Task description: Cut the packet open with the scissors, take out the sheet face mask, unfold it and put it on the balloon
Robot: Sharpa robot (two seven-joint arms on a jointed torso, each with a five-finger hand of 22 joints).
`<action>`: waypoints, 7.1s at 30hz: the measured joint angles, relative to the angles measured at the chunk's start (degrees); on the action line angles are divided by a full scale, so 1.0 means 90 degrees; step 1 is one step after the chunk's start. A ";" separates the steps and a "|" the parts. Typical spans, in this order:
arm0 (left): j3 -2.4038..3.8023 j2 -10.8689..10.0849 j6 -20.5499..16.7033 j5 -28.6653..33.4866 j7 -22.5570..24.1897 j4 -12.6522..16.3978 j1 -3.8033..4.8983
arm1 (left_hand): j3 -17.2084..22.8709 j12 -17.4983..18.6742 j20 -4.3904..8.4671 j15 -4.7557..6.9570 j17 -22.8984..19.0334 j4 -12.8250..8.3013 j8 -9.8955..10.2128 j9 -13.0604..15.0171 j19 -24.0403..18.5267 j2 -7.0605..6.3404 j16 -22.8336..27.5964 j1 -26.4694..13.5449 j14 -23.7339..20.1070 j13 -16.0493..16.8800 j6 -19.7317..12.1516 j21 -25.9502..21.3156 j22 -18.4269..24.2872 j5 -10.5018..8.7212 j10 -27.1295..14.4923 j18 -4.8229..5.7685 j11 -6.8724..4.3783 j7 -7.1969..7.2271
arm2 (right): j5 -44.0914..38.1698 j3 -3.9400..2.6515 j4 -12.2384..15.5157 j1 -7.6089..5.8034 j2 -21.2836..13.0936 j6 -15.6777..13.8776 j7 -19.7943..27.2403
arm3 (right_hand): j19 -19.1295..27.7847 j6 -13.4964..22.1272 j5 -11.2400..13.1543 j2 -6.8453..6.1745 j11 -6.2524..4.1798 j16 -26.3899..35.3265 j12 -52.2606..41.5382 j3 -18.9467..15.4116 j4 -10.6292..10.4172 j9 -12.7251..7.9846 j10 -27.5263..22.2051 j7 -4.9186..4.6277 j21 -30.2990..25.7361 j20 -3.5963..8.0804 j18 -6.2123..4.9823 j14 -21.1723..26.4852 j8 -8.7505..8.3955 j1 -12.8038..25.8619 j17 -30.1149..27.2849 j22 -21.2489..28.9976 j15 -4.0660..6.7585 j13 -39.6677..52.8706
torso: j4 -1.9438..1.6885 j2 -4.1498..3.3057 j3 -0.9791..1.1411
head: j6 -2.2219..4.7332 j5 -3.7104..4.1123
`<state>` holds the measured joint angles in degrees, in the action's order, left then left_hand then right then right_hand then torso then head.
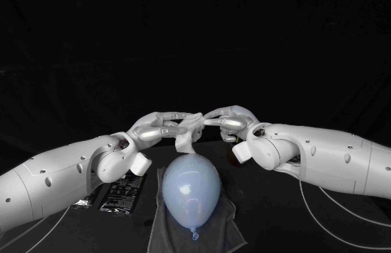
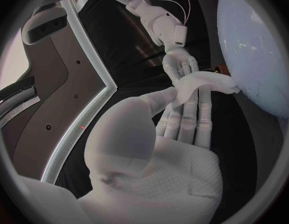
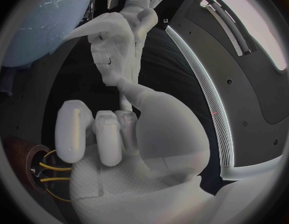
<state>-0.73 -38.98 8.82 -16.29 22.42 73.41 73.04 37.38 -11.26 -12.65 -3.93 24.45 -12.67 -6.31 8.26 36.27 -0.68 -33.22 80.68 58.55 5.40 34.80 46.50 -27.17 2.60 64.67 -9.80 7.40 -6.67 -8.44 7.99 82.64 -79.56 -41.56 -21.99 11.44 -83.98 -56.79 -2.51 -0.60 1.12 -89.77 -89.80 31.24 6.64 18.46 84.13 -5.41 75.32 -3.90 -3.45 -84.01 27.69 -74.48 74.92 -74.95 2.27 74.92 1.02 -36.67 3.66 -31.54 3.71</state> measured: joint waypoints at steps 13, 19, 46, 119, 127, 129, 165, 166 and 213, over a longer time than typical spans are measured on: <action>-0.0002 -0.0004 -0.0015 -0.0008 -0.0007 0.0000 0.0000 | 0.0108 0.0002 -0.0008 -0.0026 -0.0002 -0.0176 -0.0077 0.0066 -0.0054 -0.0012 -0.0025 -0.0001 -0.0083 0.0009 0.0261 0.0028 -0.0011 0.0000 -0.0206 0.0005 0.0046 0.0035 | -0.0060 -0.0001 0.0062 0.0004 -0.0013 -0.0177 0.0050 | 0.0001 0.0019 0.0000 -0.0025 0.0000 0.0019 -0.0001 0.0045 0.0044 0.0016 -0.0001 0.0003 0.0032 -0.0001 0.0001 0.0000 0.0031 0.0025 0.0000 0.0005 -0.0001 0.0003 | 0.0004 0.0000 0.0003 | -0.0007 -0.0004; -0.0002 -0.0005 -0.0027 -0.0014 -0.0007 0.0001 0.0000 | 0.0124 0.0031 -0.0028 -0.0041 -0.0003 -0.0192 -0.0077 0.0060 -0.0073 -0.0011 -0.0056 0.0000 -0.0116 -0.0025 0.0157 0.0028 -0.0012 0.0007 -0.0371 0.0007 0.0099 0.0162 | -0.0091 -0.0001 0.0053 0.0004 -0.0014 -0.0238 0.0041 | 0.0002 0.0020 0.0000 -0.0026 -0.0010 -0.0003 0.0001 0.0045 0.0044 0.0016 -0.0012 0.0004 0.0031 -0.0001 0.0002 0.0000 0.0030 0.0025 0.0004 0.0004 -0.0002 0.0002 | 0.0004 0.0001 0.0002 | -0.0007 -0.0002; -0.0001 -0.0027 -0.0040 -0.0162 -0.0028 0.0013 -0.0001 | 0.0133 0.0196 -0.0051 -0.0194 0.0011 -0.0376 0.0089 -0.0053 -0.0095 -0.0027 -0.0247 0.0016 -0.0196 -0.0120 -0.0527 0.0111 0.0046 0.0007 -0.1419 0.0015 0.0350 0.0570 | -0.0261 -0.0006 0.0048 0.0005 0.0004 -0.0733 -0.0037 | -0.0003 0.0061 0.0000 -0.0020 -0.0021 0.0005 -0.0001 0.0141 0.0106 0.0038 -0.0024 0.0020 0.0057 0.0023 0.0002 0.0001 0.0071 0.0079 -0.0001 0.0004 -0.0003 0.0003 | 0.0001 -0.0001 -0.0001 | -0.0008 0.0021; 0.0003 -0.0475 -0.0351 -0.1218 -0.0100 0.0045 0.0002 | -0.0154 -0.1695 -0.0032 -0.0164 -0.0030 -0.0141 -0.0150 0.0281 0.0117 -0.0258 -0.0790 -0.0259 -0.0322 0.0522 0.0015 0.0313 0.0293 0.0007 -0.1899 0.0011 0.0249 0.0190 | -0.0403 -0.0028 0.0098 0.0044 0.0121 -0.1546 0.0369 | 0.0013 0.0055 0.0000 -0.0050 -0.0043 -0.0003 0.0000 0.0272 0.0167 0.0062 -0.0047 -0.0012 0.0123 0.0010 0.0003 -0.0001 0.0108 0.0151 -0.0002 0.0002 -0.0002 -0.0001 | 0.0000 -0.0001 0.0003 | 0.0000 0.0150; 0.0003 -0.0508 -0.0479 -0.1100 -0.0124 -0.0069 0.0001 | -0.0786 -0.2613 -0.0028 -0.0053 -0.0034 0.0251 -0.0501 0.0540 0.0386 -0.0249 -0.0987 -0.0568 -0.0211 0.1022 0.0919 0.0046 0.0566 0.0007 -0.2001 0.0013 0.0066 -0.0423 | -0.0391 -0.0031 0.0107 0.0046 0.0117 -0.1564 0.0426 | 0.0011 0.0039 0.0000 -0.0050 -0.0043 0.0001 0.0002 0.0290 0.0185 0.0065 -0.0048 0.0005 0.0123 0.0012 0.0003 0.0000 0.0127 0.0151 0.0000 0.0005 -0.0002 -0.0001 | -0.0001 -0.0002 -0.0001 | -0.0013 0.0129; 0.0003 -0.0488 -0.0547 -0.1032 -0.0124 -0.0110 0.0001 | -0.0817 -0.2655 -0.0043 -0.0116 -0.0022 0.0501 -0.0607 0.0592 0.0401 -0.0238 -0.0987 -0.0770 -0.0284 0.1060 0.1101 -0.0125 0.0697 0.0007 -0.2238 0.0013 0.0135 -0.0495 | -0.0391 -0.0032 0.0108 0.0046 0.0118 -0.1563 0.0430 | 0.0007 0.0039 0.0000 -0.0050 -0.0043 0.0001 0.0008 0.0289 0.0185 0.0067 -0.0048 0.0006 0.0123 0.0016 0.0003 0.0000 0.0127 0.0151 0.0000 0.0004 -0.0002 0.0001 | -0.0001 -0.0002 -0.0001 | -0.0018 0.0115; 0.0029 0.0850 -0.0358 0.0119 0.0193 -0.1374 0.0164 | -0.1822 -0.0389 -0.0490 -0.0928 -0.1436 0.3275 -0.0619 0.0763 -0.1969 -0.0110 0.1402 -0.1745 -0.2921 -0.0196 0.1007 -0.3922 0.2743 0.0007 -0.2102 0.0657 0.0632 -0.0514 | -0.1157 -0.0103 0.0199 -0.0159 0.0205 -0.0409 0.0327 | 0.0010 0.0051 0.0001 -0.0076 -0.0044 0.0003 0.0011 0.0325 0.0185 0.0073 -0.0049 0.0009 0.0148 0.0032 0.0003 0.0001 0.0146 0.0175 0.0000 0.0004 -0.0003 0.0002 | -0.0003 0.0006 -0.0006 | 0.0063 -0.0132; 0.0029 0.0857 -0.0279 0.0161 0.0187 -0.1362 0.0164 | -0.1883 -0.0389 -0.0471 -0.0904 -0.1427 0.3284 -0.0619 0.0770 -0.1916 -0.0075 0.1374 -0.1781 -0.2773 -0.0193 0.1007 -0.3922 0.2741 0.0007 -0.2011 0.0658 0.0610 -0.0514 | -0.1187 -0.0103 0.0191 -0.0165 0.0210 -0.0392 0.0314 | 0.0010 0.0044 0.0001 -0.0075 -0.0043 0.0003 0.0012 0.0325 0.0185 0.0074 -0.0049 0.0002 0.0148 0.0032 0.0003 0.0001 0.0146 0.0175 0.0000 0.0004 -0.0003 0.0002 | -0.0002 0.0005 -0.0009 | 0.0063 -0.0137; 0.0016 0.0469 0.0529 0.0134 -0.0385 -0.0921 0.0157 | -0.2366 -0.0731 -0.0434 -0.0288 -0.0702 0.2687 -0.1425 0.1052 0.0865 -0.0109 0.0238 0.0521 -0.1039 0.0171 0.1736 -0.3126 0.2569 0.0007 -0.0628 0.0150 0.0042 -0.0463 | -0.1878 -0.0111 0.0098 -0.0210 0.0174 -0.0506 0.0006 | 0.0020 0.0061 0.0001 -0.0076 -0.0044 -0.0003 -0.0001 0.0360 0.0221 0.0082 -0.0049 0.0007 0.0171 0.0025 0.0003 -0.0013 0.0148 0.0175 0.0004 0.0000 0.0011 0.0001 | 0.0004 -0.0002 -0.0001 | 0.0001 -0.0123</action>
<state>-0.58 -34.76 13.58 -15.08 18.96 65.12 74.46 16.09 -17.84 -16.56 -6.52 18.14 11.52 -19.13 17.73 44.06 -1.65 -31.08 85.37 49.20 6.94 50.43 18.36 -4.06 2.66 59.02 -8.45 7.78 -10.84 -25.34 6.99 83.51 -81.45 -39.99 -26.54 11.49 -83.80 -56.24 -2.49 -1.29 0.73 -89.80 -89.81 34.48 8.63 19.20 83.69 -5.35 76.86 -3.67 -3.43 -84.13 29.02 -72.90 74.95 -74.95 2.36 74.93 1.05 -36.68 3.65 -31.53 2.60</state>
